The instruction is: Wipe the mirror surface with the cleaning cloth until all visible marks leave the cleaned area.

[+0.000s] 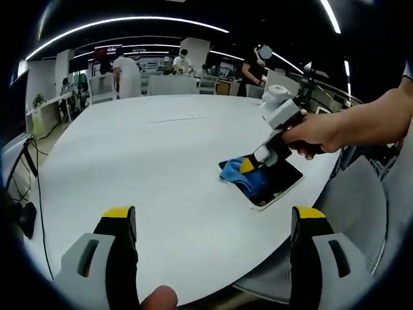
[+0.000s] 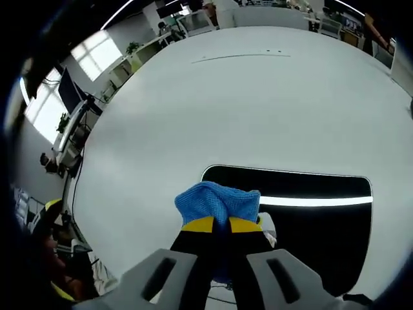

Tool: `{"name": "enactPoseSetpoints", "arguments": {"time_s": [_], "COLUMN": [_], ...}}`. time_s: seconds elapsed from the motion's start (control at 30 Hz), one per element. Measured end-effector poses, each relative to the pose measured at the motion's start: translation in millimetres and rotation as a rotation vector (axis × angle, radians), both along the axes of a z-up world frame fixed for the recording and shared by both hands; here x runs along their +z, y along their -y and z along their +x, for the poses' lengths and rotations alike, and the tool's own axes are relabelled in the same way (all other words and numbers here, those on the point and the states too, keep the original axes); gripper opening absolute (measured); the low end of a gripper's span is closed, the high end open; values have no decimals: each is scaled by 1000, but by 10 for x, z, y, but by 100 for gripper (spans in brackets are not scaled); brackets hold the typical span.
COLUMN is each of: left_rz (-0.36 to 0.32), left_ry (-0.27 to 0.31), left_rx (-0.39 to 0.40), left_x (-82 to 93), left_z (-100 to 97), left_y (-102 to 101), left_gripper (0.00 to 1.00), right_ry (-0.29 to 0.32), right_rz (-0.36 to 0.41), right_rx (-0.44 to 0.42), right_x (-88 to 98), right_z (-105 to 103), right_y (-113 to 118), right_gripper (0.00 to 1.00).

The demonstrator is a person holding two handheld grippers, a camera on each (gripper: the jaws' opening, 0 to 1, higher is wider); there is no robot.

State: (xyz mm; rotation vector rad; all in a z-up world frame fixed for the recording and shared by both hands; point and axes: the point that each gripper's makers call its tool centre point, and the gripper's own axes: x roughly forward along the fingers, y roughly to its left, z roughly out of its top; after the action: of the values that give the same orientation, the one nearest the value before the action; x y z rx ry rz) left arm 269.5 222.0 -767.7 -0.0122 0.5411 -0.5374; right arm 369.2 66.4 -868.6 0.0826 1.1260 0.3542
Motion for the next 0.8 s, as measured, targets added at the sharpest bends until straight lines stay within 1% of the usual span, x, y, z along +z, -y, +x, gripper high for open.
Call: {"name": "enactPoseSetpoints", "arguments": {"time_s": [0.03, 0.07, 0.1, 0.17, 0.27, 0.37, 0.43, 0.47, 0.57, 0.63, 0.73, 0.8], "left_rz": [-6, -4, 5, 31, 16, 12, 8, 9, 9, 20, 13, 14], "left_ry": [9, 32, 38, 33, 13, 0, -8, -10, -13, 0, -3, -1], "left_rx": [1, -12, -24, -40, -38, -33, -31, -31, -35, -35, -30, -30], "left_x": [24, 68, 77, 56, 49, 42, 30, 26, 28, 41, 38, 41], "left_z": [2, 5, -1, -3, -15, -30, -37, -41, -51, -48, -35, -30], "left_y": [24, 70, 93, 95, 81, 56, 51, 50, 66, 74, 80, 93], "left_gripper": [99, 99, 99, 99, 99, 99, 99, 99, 99, 99, 99, 99], "right_ry": [-4, -3, -4, -4, 7, 1, 9, 23, 22, 22, 39, 39], "right_rz": [3, 13, 17, 15, 0, 27, 29, 25, 30, 31, 3, 6], "right_rx": [-3, -15, -19, -20, 15, 9, 24, 45, 28, 25, 51, 50], "right_x": [-8, -32, -46, -58, -42, -46, -39, -34, -22, -9, -12, -3], "right_z": [-2, 18, 29, 45, 23, 28, 17, 16, -8, -28, -29, -64], "right_y": [2, 6, 8, -2, -6, 9, 6, 8, 33, 65, 145, 206], "right_gripper": [1, 1, 1, 1, 1, 0, 0, 0, 0, 0, 0, 0]}}
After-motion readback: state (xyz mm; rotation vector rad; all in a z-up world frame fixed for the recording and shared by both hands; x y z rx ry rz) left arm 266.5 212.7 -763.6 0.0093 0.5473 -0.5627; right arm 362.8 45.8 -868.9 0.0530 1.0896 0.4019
